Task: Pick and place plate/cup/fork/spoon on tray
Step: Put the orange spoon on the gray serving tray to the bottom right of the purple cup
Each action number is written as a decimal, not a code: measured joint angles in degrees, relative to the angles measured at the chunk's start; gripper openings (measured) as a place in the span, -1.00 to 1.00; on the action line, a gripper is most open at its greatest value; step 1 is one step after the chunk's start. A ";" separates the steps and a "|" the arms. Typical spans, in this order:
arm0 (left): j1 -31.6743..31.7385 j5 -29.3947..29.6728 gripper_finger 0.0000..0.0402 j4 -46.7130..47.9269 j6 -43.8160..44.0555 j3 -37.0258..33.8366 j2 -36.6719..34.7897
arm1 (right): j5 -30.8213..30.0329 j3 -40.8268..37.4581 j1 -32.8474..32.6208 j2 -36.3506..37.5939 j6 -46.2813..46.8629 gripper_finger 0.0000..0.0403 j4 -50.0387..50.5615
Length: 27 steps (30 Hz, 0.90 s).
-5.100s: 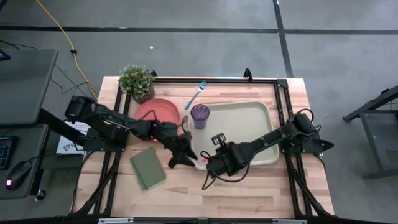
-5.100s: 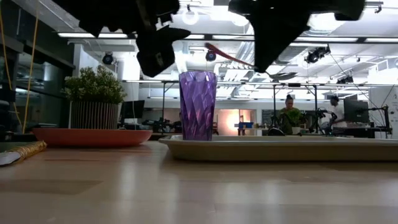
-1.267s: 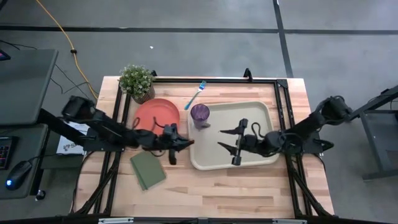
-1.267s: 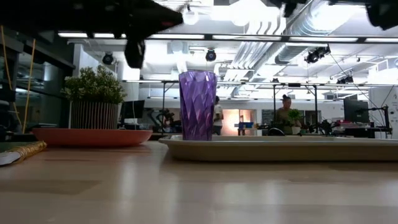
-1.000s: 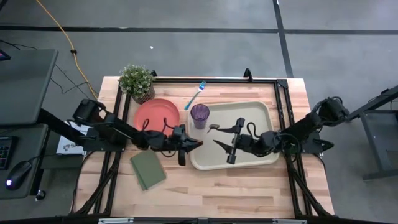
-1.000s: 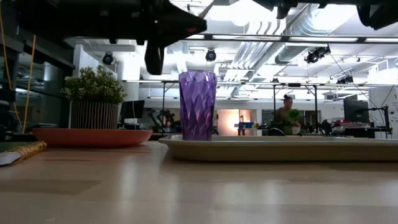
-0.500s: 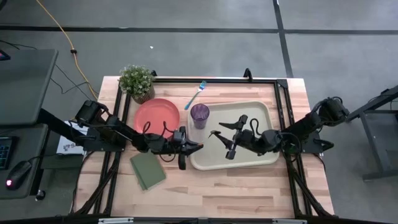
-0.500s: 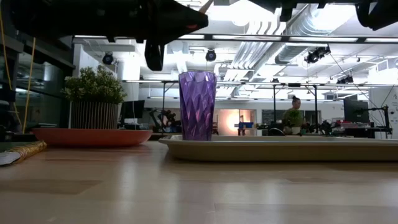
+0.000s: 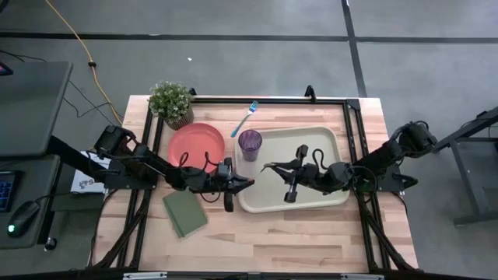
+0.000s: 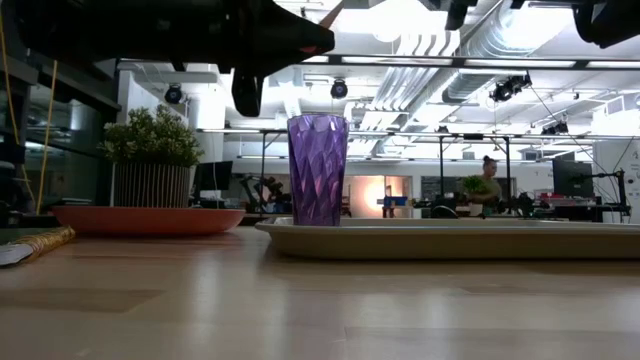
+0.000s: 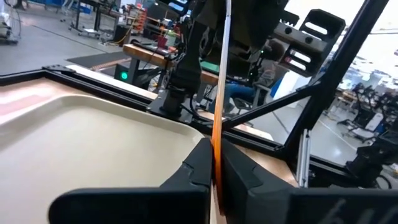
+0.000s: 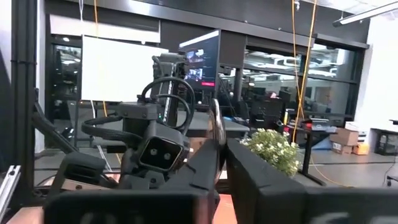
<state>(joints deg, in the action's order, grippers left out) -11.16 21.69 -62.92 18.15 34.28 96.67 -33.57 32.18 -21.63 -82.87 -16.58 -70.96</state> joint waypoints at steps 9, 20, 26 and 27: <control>-0.06 0.14 -0.69 4.64 -6.25 -1.83 -5.32 | -9.15 0.00 -4.05 2.65 -5.57 -0.99 2.66; -2.58 6.60 -0.15 13.77 -7.41 -11.18 -29.35 | -20.04 0.14 -6.67 23.15 18.41 -1.00 51.23; -3.17 6.62 -0.13 13.88 -8.83 -11.87 -32.93 | 2.33 1.20 7.77 22.60 37.27 -1.00 66.55; -3.17 6.62 -0.13 13.80 -8.87 -11.87 -33.01 | 6.62 1.33 9.94 21.54 37.24 -1.00 64.03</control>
<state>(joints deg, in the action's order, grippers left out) -14.33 28.32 -49.11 9.28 22.41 63.66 -26.96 33.52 -11.69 -61.33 20.66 -6.93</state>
